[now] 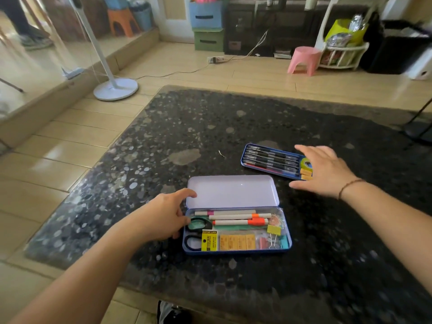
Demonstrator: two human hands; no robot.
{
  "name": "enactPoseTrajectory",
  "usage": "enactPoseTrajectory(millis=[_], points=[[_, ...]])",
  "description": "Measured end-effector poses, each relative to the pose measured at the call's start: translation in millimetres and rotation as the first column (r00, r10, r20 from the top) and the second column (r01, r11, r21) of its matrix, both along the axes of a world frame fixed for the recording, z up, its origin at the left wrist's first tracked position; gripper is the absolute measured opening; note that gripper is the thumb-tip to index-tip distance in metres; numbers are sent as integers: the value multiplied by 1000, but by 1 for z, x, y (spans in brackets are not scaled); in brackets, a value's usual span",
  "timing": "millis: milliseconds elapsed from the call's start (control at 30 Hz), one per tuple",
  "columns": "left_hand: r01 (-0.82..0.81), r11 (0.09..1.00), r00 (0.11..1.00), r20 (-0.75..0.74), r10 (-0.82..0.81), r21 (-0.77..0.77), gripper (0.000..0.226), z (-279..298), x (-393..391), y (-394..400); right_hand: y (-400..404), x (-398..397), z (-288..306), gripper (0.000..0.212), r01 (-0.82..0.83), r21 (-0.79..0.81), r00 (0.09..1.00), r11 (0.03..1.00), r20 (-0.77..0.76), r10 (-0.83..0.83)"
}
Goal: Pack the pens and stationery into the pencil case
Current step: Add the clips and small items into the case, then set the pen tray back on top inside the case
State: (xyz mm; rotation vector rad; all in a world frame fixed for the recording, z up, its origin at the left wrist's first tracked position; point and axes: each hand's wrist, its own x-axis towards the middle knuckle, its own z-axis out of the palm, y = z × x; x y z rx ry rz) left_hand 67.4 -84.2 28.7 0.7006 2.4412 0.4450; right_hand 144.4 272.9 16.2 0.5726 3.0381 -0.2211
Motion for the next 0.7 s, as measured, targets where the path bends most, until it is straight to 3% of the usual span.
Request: enactPoseTrajectory(millis=[133,400,533,700], points=[[-45,998,998,55,43,40,52,0,-2,2,21,-34,-20,125,14,-123,989,992,149,4],[-140,988,986,99,133,67,41,3,-5,14,35,-19,-27,118,-26,-335,996,942,-84,-2],[-176,982,951,-247,186,63,40,3,-7,17,39,-1,-19,116,-34,-388,984,921,-175,-38],[-10,923,907,-385,171,385,63,19,1,18,29,23,15,116,-98,-326,986,940,-162,47]])
